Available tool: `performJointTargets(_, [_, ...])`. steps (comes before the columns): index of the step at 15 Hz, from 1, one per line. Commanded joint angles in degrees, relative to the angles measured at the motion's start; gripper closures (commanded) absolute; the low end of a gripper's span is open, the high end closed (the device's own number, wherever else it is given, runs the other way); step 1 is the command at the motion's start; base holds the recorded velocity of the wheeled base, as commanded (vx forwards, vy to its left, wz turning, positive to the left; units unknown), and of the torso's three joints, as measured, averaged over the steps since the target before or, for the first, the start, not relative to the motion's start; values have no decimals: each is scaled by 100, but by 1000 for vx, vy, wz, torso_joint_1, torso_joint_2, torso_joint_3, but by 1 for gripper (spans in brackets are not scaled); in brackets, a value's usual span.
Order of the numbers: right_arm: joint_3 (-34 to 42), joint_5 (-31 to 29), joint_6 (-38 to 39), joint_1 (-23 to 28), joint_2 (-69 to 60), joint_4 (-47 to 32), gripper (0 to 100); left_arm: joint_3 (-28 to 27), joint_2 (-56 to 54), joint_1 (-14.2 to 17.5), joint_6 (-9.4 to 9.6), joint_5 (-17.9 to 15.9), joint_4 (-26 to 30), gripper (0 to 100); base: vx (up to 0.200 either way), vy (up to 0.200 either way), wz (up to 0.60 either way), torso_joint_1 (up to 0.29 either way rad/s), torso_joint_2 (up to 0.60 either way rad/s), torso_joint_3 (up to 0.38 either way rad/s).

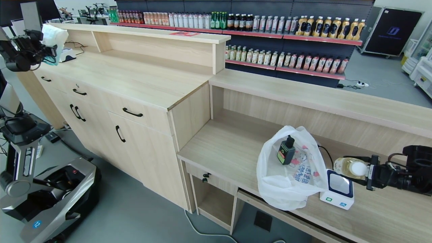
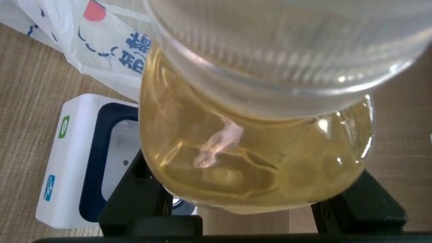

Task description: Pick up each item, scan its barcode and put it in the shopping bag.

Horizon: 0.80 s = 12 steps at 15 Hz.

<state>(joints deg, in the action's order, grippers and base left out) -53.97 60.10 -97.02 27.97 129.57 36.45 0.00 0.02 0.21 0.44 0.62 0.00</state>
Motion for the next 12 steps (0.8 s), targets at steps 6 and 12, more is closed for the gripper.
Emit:
performJointTargets(6, [-8, 2, -9, -2, 6, 11, 100, 0, -2, 6, 0, -1, 0, 100, 0, 0, 0, 0, 0, 0])
performJointTargets(12, [27, -95, 1801, -2, -855, -472, 100, 0, -2, 6, 0, -1, 0, 100, 0, 0, 0, 0, 0, 0])
